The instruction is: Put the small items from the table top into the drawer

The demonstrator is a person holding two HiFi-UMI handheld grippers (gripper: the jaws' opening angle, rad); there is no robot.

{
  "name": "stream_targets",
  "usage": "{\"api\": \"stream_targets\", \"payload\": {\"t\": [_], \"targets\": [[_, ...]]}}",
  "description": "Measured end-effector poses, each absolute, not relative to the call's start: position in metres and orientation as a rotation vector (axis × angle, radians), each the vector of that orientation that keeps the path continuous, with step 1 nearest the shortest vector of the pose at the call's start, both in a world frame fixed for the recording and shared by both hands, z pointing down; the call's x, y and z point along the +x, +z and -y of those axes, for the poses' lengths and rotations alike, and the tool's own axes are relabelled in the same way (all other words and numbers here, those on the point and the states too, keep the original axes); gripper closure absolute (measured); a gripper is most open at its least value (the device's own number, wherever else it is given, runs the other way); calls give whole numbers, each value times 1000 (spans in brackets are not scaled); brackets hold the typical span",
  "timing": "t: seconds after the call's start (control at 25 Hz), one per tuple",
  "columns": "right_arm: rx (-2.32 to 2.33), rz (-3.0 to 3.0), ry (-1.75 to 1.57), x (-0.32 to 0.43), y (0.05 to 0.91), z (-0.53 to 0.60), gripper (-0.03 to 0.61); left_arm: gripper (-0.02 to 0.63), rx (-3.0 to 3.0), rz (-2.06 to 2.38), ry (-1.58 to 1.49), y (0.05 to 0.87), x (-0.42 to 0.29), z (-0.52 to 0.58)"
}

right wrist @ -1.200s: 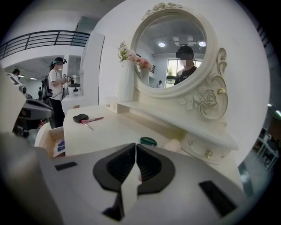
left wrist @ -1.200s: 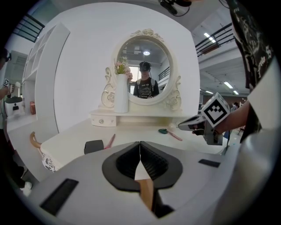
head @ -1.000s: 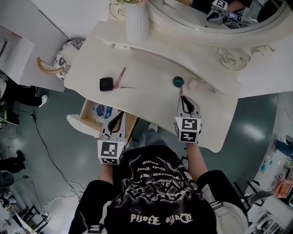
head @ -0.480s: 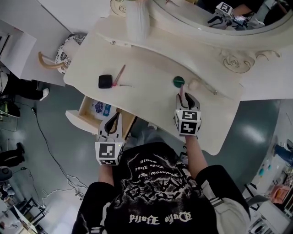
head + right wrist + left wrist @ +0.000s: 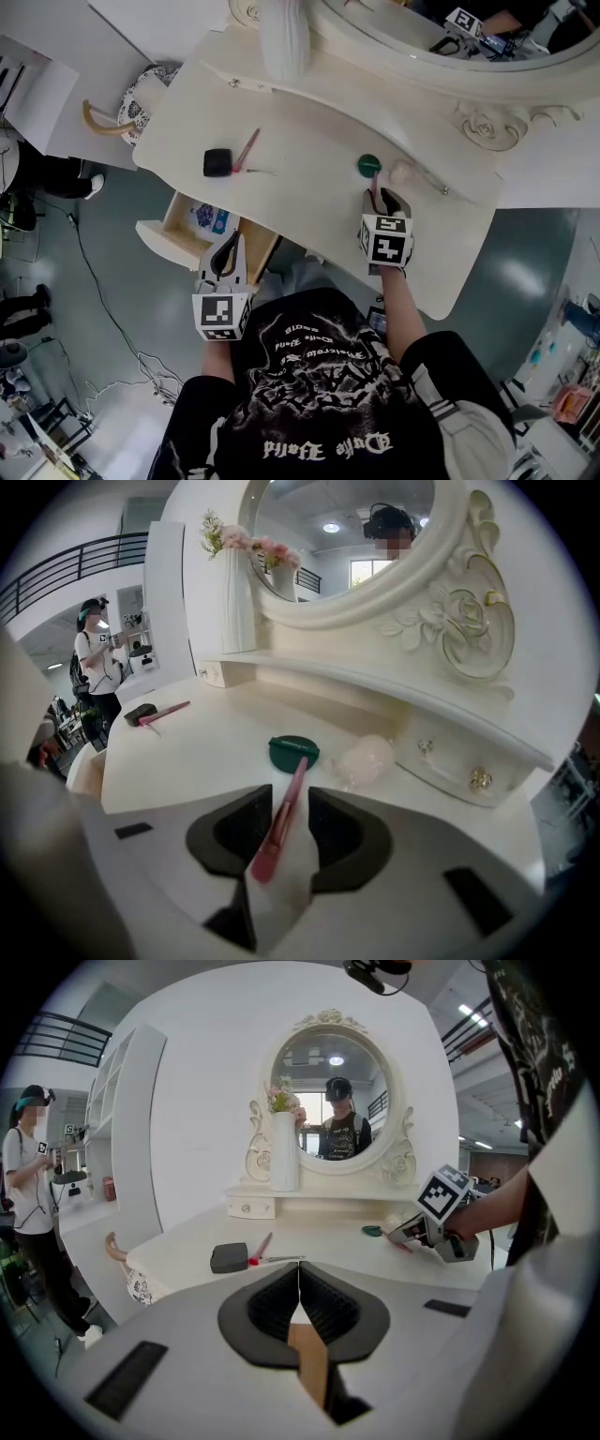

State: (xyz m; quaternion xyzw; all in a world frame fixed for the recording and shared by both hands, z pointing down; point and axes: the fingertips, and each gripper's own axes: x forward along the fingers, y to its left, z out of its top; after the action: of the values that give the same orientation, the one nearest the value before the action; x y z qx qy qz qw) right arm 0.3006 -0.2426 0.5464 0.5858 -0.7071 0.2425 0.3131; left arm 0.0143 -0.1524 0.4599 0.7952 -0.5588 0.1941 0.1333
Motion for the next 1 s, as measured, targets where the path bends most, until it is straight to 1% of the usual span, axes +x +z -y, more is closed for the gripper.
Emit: {"api": "stream_targets", "payload": {"t": [0.64, 0.68, 0.72, 0.76, 1.0], "targets": [[1494, 1849, 739, 301, 555, 243, 479, 598, 2302, 1647, 553, 459, 12, 153], [1497, 1848, 738, 302, 555, 244, 484, 598, 2304, 1650, 555, 459, 12, 153], [1498, 1850, 742, 303, 555, 244, 516, 598, 2305, 1655, 560, 459, 11, 153], [1496, 1856, 750, 305, 555, 244, 525, 598, 2305, 1658, 563, 460, 11, 153], [1481, 1864, 758, 305, 555, 243, 527, 598, 2291, 1667, 548, 460, 2, 150]]}}
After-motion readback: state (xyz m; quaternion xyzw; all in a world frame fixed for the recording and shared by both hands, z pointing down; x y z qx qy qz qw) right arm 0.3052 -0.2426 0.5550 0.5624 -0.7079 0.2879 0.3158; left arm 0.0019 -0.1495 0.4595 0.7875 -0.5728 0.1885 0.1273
